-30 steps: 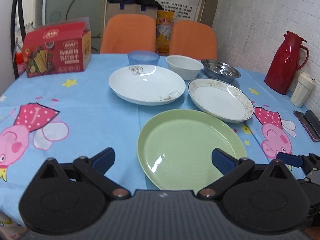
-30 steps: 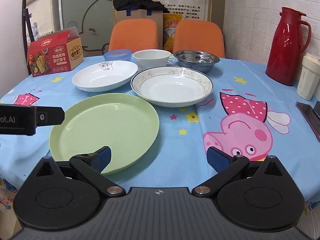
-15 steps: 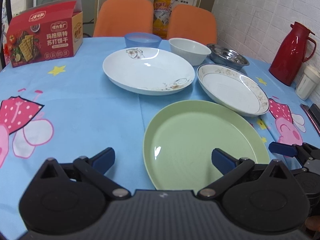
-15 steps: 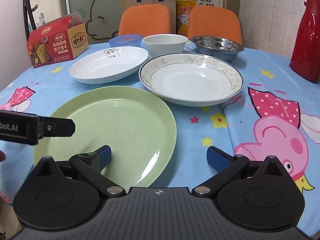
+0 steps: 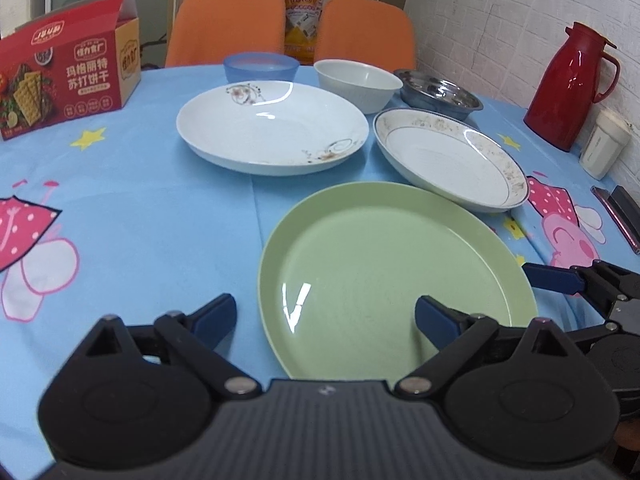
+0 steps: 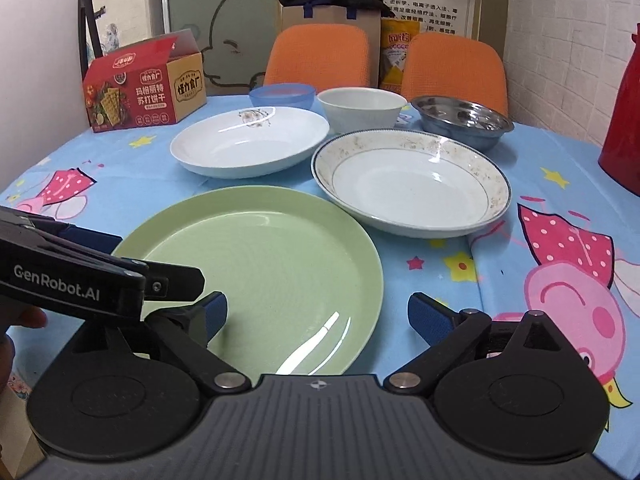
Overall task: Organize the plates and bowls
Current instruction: 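Move the left tool past the green plate toward the white flower-print plate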
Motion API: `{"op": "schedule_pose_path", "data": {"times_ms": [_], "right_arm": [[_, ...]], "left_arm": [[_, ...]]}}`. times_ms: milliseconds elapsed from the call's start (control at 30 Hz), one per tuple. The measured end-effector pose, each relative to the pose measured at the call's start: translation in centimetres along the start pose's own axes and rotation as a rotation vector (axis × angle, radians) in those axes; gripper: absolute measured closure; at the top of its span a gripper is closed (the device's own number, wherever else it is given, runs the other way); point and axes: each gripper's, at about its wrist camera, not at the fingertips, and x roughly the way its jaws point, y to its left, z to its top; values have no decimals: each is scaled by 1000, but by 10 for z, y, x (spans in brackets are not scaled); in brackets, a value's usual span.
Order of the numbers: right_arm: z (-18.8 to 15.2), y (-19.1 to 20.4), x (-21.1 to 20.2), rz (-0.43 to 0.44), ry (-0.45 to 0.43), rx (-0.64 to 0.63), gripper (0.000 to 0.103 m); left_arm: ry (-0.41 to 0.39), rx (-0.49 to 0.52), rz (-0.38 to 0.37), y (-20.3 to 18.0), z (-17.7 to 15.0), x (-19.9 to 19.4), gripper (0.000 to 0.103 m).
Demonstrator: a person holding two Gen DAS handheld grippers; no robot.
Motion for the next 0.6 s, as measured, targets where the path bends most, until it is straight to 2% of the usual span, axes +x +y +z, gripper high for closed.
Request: {"op": "schedule_pose_path", "data": {"times_ms": [33,133,233,367,600], "right_arm": [[-2,-3,3,4,14,15,0],[-4,-3,2,19,-5,23,0],[-6,4,2,21,-39,13,0],[-5,4,-4,7,-48,39,1],[5,37,-7,70,-96,37,0]], "left_arm": [[-2,1,1,-1,0,1,14],[-7,18,5,-5,1,1,48],[-7,13,38,-6,2,1,53],[-8,-15,73,-2,2,-7,54],[-54,-74,174,37,3,-37,54]]}}
